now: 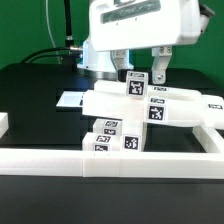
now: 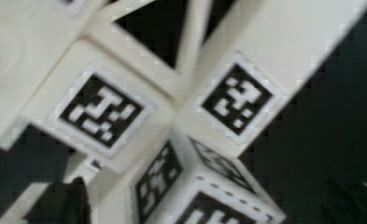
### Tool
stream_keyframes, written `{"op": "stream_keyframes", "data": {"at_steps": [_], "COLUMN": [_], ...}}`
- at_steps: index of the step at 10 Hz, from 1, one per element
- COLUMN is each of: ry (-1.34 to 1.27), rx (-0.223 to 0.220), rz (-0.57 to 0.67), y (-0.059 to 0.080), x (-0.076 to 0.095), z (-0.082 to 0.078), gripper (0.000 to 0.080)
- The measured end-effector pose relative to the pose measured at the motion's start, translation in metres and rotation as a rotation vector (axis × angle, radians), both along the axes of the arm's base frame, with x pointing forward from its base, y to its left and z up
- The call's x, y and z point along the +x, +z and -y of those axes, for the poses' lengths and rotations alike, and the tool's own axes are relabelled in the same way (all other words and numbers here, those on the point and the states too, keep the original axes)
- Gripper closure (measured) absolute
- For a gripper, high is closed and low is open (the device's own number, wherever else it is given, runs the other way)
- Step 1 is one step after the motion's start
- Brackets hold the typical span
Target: Assemble chair
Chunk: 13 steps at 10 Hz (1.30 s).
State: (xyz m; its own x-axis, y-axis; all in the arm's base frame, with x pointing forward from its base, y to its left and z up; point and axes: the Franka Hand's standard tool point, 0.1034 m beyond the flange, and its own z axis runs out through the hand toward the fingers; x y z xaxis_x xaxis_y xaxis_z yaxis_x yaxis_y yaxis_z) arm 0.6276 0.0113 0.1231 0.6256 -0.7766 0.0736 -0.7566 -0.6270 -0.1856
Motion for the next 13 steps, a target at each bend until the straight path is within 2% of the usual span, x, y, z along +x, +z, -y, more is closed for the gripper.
{"op": "stream_keyframes", "data": {"at_steps": [2,4,7,10,12,13], "ry": [0.277,0.361,0.572,0.947,1.089,1.082], "rx": [-0.057,-0.065,-0.112,-0.198,-0.226,-0.221], "rz": [0.002,0.021,0.029,0.043,0.055,0.049], "y": [0.004,0.015,0.012,0.013,0.018,0.017], "x": [0.001,0.004,0.003,0.002,0.004,0.003], "z": [0.0,-0.005,-0.001,0.001,-0.002,-0.002], "gripper": [0.0151,0.0151,0.0151,0.0151,0.0151,0.0151]}}
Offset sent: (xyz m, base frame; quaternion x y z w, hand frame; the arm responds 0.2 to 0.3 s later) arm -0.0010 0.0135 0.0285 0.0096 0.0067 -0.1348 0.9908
